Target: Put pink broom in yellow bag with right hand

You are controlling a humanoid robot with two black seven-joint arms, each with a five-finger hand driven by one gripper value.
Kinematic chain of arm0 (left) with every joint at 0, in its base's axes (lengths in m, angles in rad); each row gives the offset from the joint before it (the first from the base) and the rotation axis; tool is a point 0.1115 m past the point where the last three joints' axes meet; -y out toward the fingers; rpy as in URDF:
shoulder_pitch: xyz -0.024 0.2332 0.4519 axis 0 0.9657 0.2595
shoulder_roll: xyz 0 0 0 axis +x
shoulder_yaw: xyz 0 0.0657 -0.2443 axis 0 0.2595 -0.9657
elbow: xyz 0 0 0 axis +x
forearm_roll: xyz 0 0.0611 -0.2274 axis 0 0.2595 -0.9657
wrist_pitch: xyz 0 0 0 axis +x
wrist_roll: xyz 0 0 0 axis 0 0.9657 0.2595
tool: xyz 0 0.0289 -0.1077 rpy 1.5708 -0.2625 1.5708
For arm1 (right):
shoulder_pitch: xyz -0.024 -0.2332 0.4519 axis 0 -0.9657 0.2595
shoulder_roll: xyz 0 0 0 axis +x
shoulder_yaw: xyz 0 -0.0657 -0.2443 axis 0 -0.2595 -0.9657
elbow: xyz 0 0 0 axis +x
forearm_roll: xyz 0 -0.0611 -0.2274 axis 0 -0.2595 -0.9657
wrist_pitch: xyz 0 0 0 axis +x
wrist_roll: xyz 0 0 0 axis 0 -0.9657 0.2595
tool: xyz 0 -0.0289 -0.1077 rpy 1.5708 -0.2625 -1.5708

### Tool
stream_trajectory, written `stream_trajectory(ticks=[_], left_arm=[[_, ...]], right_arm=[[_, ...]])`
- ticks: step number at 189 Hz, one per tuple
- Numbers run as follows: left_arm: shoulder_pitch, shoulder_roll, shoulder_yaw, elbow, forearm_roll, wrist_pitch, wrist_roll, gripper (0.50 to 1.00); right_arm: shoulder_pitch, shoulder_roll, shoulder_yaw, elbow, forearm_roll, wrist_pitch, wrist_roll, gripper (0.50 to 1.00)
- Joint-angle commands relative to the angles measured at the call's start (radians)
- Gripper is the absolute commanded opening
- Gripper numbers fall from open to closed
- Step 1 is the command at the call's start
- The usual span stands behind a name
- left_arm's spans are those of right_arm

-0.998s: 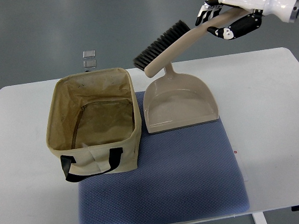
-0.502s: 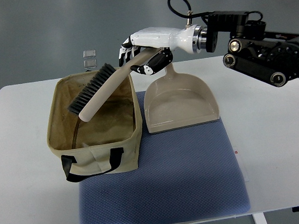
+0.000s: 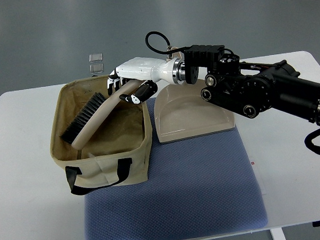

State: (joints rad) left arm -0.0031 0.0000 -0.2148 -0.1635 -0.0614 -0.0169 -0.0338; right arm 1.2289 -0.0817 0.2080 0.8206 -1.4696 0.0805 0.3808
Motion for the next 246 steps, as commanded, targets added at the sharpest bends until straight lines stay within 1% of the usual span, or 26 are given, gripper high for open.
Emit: stream_trajectory(ticks=[1,6,11,23,28,35,44,48,50,65,83,92,112,156,185,198,218,246], left_arm=[[0.0,0.0,0.0,0.001,0.0,0.0,0.0,1.0],[0.0,0.0,0.0,-0.001,0.0,0.0,0.0,1.0],[0.0,0.0,0.0,0.001,0.0,0.0,0.0,1.0],[0.0,0.0,0.0,-0.001,0.0,0.0,0.0,1.0],[0.0,0.0,0.0,0.001,0.0,0.0,0.0,1.0],[0.0,0.0,0.0,-0.001,0.0,0.0,0.0,1.0],[0.0,0.0,0.0,-0.001,0.0,0.0,0.0,1.0],[0.0,0.0,0.0,-0.001,0.0,0.0,0.0,1.0],[0.0,0.0,0.0,0.001,0.0,0.0,0.0,1.0],[0.0,0.0,0.0,-0.001,0.0,0.0,0.0,1.0],[0.0,0.0,0.0,-0.001,0.0,0.0,0.0,1.0],[0.0,0.0,0.0,-0.001,0.0,0.0,0.0,1.0],[0.0,0.0,0.0,-0.001,0.0,0.0,0.0,1.0],[0.0,0.0,0.0,0.001,0.0,0.0,0.0,1.0],[0.0,0.0,0.0,-0.001,0.0,0.0,0.0,1.0],[0.0,0.0,0.0,-0.001,0.0,0.0,0.0,1.0],[0.0,0.0,0.0,0.001,0.0,0.0,0.0,1.0],[0.0,0.0,0.0,0.001,0.0,0.0,0.0,1.0]], right_arm=[[-0.005,-0.001,0.002,0.0,0.003,-0.011,0.001,0.754],[-0.005,-0.001,0.002,0.0,0.006,-0.013,0.001,0.768],[-0.005,-0.001,0.004,0.0,0.009,-0.013,0.001,0.795],[-0.005,-0.001,0.005,0.002,0.014,-0.015,0.003,0.829],[-0.005,-0.001,0.005,0.002,0.014,-0.015,0.004,0.836],[-0.005,-0.003,0.008,0.005,0.015,-0.015,0.006,0.864],[-0.005,-0.006,0.017,0.006,0.017,-0.015,0.006,0.874],[-0.005,-0.012,0.021,0.011,0.02,-0.015,0.006,0.895],[-0.003,-0.013,0.021,0.012,0.022,-0.015,0.007,0.897],[-0.005,-0.027,0.045,0.02,0.041,-0.015,0.01,0.897],[-0.025,-0.058,0.14,0.02,0.1,-0.005,0.012,0.901],[-0.058,-0.073,0.197,0.02,0.146,-0.001,0.012,0.913],[-0.127,-0.112,0.323,0.019,0.273,0.001,0.013,0.923],[-0.327,-0.13,0.596,0.006,0.656,-0.005,0.007,0.924],[-0.385,-0.132,0.649,-0.012,0.825,-0.013,0.001,0.924],[-0.404,-0.132,0.654,-0.04,0.907,0.004,0.0,0.924],[-0.422,-0.13,0.654,-0.069,0.988,0.005,-0.003,0.924],[-0.453,-0.125,0.653,-0.074,1.151,0.047,-0.008,0.924]])
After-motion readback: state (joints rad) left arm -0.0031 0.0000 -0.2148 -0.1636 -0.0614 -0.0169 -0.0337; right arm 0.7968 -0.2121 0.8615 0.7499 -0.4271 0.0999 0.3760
